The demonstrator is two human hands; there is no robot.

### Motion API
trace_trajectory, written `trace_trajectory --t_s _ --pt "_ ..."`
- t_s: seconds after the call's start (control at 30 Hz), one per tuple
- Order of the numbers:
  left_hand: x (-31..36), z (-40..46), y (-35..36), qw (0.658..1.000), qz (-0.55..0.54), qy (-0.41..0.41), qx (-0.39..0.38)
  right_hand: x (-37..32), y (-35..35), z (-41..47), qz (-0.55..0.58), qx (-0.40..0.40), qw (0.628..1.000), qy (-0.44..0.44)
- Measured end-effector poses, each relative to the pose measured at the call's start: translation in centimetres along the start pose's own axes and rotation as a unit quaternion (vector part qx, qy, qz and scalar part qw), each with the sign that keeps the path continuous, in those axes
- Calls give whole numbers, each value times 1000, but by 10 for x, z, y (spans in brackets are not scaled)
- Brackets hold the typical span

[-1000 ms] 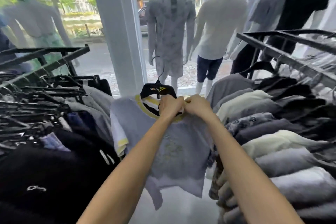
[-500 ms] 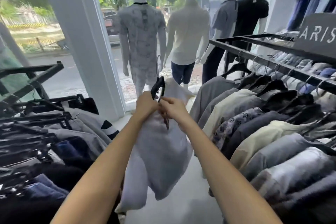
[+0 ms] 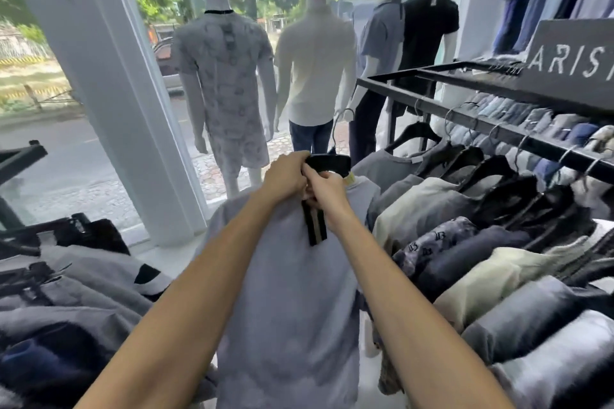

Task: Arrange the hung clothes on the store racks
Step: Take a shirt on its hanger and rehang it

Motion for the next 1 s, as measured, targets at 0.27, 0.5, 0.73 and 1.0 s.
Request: trace_trajectory --t_s 0.27,0.5,0.73,1.0 --pt "68 117 49 999 3 27 -23 -28 -92 89 46 96 994 34" --pt "109 191 92 997 -57 42 -13 -48 -175 141 8 239 971 19" --pt "118 217 139 992 -111 46 -24 -15 -214 187 -38 260 962 78" --pt "113 225 177 990 -125 48 -44 -12 -231 177 -128 255 954 92"
Point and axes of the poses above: each hand's wrist, its own z-axis towards the middle knuckle, its own y-axis out of the palm, x = y × z, the point moved 8 cm from there along z, towards the middle knuckle, and after that the axes turned 5 degrees about -x, right-handed, at the moved point
